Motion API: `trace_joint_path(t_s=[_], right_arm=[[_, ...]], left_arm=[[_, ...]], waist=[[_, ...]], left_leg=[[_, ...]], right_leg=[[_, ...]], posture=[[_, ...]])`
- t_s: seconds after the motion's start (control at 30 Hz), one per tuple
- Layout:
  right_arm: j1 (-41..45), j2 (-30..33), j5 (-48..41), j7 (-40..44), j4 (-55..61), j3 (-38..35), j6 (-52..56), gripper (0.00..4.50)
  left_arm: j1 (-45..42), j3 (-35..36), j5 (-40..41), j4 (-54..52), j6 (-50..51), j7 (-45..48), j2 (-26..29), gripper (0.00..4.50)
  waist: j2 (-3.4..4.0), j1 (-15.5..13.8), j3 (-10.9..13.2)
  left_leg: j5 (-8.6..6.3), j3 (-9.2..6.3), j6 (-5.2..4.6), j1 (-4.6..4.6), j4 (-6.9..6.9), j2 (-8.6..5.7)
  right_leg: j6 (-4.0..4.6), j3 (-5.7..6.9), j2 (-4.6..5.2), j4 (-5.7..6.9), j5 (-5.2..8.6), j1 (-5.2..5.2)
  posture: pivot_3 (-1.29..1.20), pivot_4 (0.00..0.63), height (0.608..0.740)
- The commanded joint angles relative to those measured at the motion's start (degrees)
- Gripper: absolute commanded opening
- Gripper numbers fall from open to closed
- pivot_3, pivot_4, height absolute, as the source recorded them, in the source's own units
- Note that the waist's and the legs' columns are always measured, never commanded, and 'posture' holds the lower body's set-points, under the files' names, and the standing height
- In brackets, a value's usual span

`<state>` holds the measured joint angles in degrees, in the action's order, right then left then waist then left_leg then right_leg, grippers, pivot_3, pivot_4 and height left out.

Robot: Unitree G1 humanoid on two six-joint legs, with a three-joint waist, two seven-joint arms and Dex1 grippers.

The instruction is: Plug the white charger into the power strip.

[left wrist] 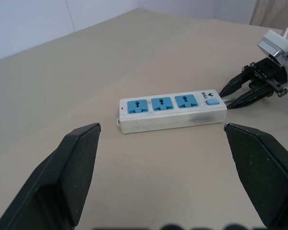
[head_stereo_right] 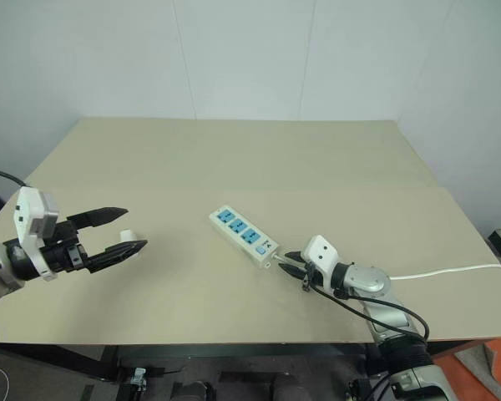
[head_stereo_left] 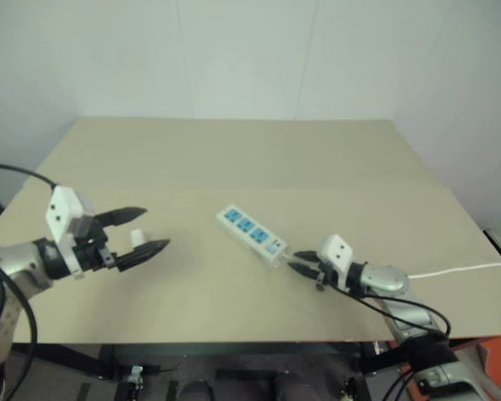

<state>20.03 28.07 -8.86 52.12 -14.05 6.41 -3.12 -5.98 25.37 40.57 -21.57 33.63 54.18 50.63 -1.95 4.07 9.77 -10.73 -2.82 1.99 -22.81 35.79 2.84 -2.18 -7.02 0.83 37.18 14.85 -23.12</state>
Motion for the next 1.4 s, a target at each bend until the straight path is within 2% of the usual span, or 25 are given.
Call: trace_joint_path(t_s=[0.03, 0.07, 0.13, 0.17, 0.37, 0.67, 0.93, 1.13, 1.23, 1.27, 1.4], right_arm=[[0.0, 1.0, -6.1, 3.1, 3.7, -4.1, 0.4, 3.27], [-0.2, 0.8, -7.3, 3.4, 4.9, -4.6, 1.1, 3.72], [-0.4, 0.0, -8.3, 2.6, 7.3, -4.6, 2.7, 4.3], [-0.4, -0.9, -8.2, 1.2, 8.2, -4.5, 3.4, 4.41], [0.9, -10.3, -3.8, -13.3, 10.9, -2.1, 10.7, 4.41], [0.0, -15.2, 2.5, -21.1, 7.9, 1.5, 9.7, 4.41], [0.5, -17.6, 3.9, -20.7, 3.0, 3.3, 8.0, 4.41], [3.2, -19.8, 4.3, -18.5, -4.3, 4.1, 4.2, 4.41], [4.7, -19.8, 4.7, -17.6, -6.7, 4.0, 3.1, 3.82], [5.1, -19.7, 4.8, -17.4, -7.1, 3.9, 2.9, 3.49], [7.7, -18.8, 3.7, -16.3, -9.1, 2.0, 1.3, 3.41]], left_arm=[[-1.0, 0.3, 0.4, -0.3, -1.0, 0.3, 0.4, 4.5], [-1.0, 0.3, 0.4, -0.3, -1.0, 0.3, 0.4, 4.5], [-1.2, 0.2, 0.4, -0.1, -1.0, 0.3, 0.4, 4.5], [-1.4, 0.0, 0.3, 0.1, -1.1, 0.4, 0.4, 4.5], [-2.9, -1.1, 0.1, 1.3, -1.5, 0.7, 0.1, 4.5], [-2.6, -0.7, 0.4, 1.5, -1.8, 0.7, 0.1, 4.5], [-2.5, -0.7, 0.0, 2.7, -2.7, 1.6, 0.2, 4.5], [-2.4, -0.6, -0.4, 3.3, -3.4, 2.4, 0.3, 4.5], [-2.1, -0.4, -0.5, 3.4, -3.8, 2.6, 0.6, 4.5], [-2.0, -0.3, -0.5, 3.5, -3.9, 2.7, 0.6, 4.5], [-1.9, 0.0, -0.6, 3.7, -4.2, 3.2, 0.9, 4.5]], waist=[[0.0, 0.0, 0.0], [0.0, -0.1, 0.0], [0.0, 0.0, 0.0], [0.0, 0.1, 0.0], [0.01, 0.0, 0.0], [0.02, -0.1, 0.0], [0.02, 0.1, 0.0], [-0.03, 1.5, 0.0], [-0.05, 2.1, 0.0], [-0.05, 2.3, 0.0], [-0.05, 2.9, 0.0]], left_leg=[[0.0, 0.0, 0.0, -0.02, 0.0, 0.0], [0.0, 0.0, 0.0, -0.04, 0.0, 0.0], [0.0, -0.01, 0.0, -0.07, -0.03, 0.01], [0.0, -0.02, 0.0, -0.07, -0.04, 0.01], [0.0, -0.05, 0.0, -0.02, -0.03, 0.03], [0.0, -0.03, 0.01, -0.15, -0.05, 0.03], [0.0, -0.04, 0.01, -0.05, -0.04, 0.03], [0.0, -0.04, 0.01, 0.02, -0.04, 0.04], [0.0, -0.04, 0.01, 0.13, -0.04, 0.07], [0.0, -0.05, 0.01, 0.17, -0.04, 0.08], [0.0, -0.05, 0.01, 0.37, -0.05, 0.1]], right_leg=[[0.0, 0.0, 0.0, -0.01, 0.0, -0.01], [0.0, 0.0, 0.0, -0.02, 0.0, -0.01], [0.01, 0.01, 0.0, -0.03, 0.01, -0.05], [0.01, 0.01, 0.0, -0.03, 0.01, -0.05], [0.02, 0.02, -0.04, 0.06, 0.0, -0.06], [0.03, 0.02, -0.02, -0.04, 0.0, -0.13], [0.03, 0.03, -0.03, 0.0, 0.0, -0.08], [0.03, 0.02, -0.03, 0.03, -0.01, -0.02], [0.06, -0.01, -0.07, 0.04, -0.09, 0.03], [0.07, -0.02, -0.09, 0.06, -0.11, 0.06], [0.06, -0.04, -0.13, 0.08, -0.12, 0.2]], posture=[[0.0, 0.15, 0.74], [0.0, 0.15, 0.74], [0.0, 0.15, 0.74], [0.0, 0.15, 0.74], [0.0, 0.15, 0.74], [0.0, 0.15, 0.74], [0.0, 0.15, 0.74], [0.0, 0.15, 0.74], [0.0, 0.15, 0.74], [0.0, 0.15, 0.74], [0.0, 0.15, 0.74]])
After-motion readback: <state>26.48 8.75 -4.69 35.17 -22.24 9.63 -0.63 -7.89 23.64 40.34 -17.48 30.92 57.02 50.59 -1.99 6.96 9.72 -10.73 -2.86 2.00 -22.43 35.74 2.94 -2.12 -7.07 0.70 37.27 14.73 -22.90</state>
